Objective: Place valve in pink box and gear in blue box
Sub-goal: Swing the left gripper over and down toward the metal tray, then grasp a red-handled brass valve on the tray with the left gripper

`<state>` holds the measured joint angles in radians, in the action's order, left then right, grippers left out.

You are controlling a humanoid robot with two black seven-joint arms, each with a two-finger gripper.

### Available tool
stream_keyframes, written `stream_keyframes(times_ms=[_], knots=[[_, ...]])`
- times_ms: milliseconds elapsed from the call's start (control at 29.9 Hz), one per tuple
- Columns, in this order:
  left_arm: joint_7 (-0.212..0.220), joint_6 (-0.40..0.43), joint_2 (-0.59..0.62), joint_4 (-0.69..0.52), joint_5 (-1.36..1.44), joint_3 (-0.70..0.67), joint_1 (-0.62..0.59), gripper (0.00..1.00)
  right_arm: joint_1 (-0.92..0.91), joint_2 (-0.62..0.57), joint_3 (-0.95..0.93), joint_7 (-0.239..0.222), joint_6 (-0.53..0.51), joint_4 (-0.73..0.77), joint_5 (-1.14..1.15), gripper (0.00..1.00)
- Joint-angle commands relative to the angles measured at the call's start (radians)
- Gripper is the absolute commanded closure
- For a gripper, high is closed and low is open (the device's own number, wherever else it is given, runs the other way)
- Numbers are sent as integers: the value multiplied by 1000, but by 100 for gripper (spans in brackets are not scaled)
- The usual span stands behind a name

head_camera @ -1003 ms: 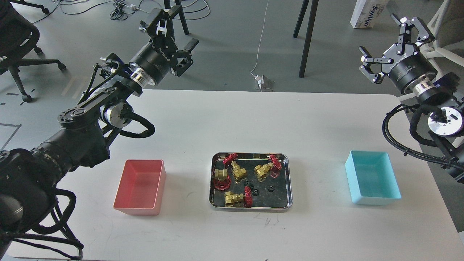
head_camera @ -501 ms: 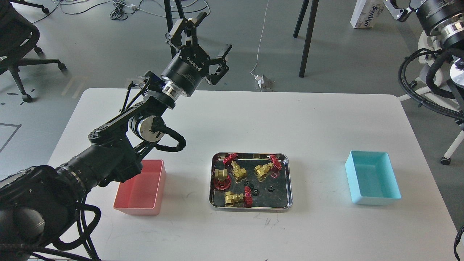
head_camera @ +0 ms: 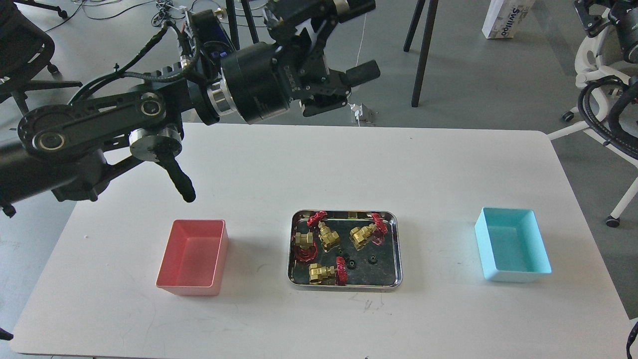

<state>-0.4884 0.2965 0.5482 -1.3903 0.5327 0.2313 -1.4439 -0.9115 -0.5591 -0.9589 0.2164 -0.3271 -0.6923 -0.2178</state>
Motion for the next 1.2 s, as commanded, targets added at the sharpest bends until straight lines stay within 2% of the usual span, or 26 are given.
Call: stream_keyframes(times_ms=[0, 67, 167, 301, 401, 602, 1170], knots=[[0, -216, -60, -13, 153, 417, -217, 1, 16, -12, 2, 0, 0, -1, 0, 1], [0, -327, -140, -7, 182, 587, -275, 1, 23, -13, 12, -6, -1, -3, 0, 1], [0, -480, -236, 10, 223, 773, -296, 1, 11, -13, 92, -43, -6, -19, 3, 1], [0, -611, -375, 77, 237, 922, -256, 2, -99, -12, 259, -120, -6, -56, 24, 1], [0, -677, -402, 128, 237, 954, -175, 3, -207, 7, 373, -134, -4, -29, 90, 1], [0, -694, -405, 217, 248, 958, -84, 4, -280, 91, 416, -140, -4, 43, 117, 1], [0, -709, -425, 362, 319, 944, 92, 8, -221, 88, 414, -140, 0, 46, 115, 1]])
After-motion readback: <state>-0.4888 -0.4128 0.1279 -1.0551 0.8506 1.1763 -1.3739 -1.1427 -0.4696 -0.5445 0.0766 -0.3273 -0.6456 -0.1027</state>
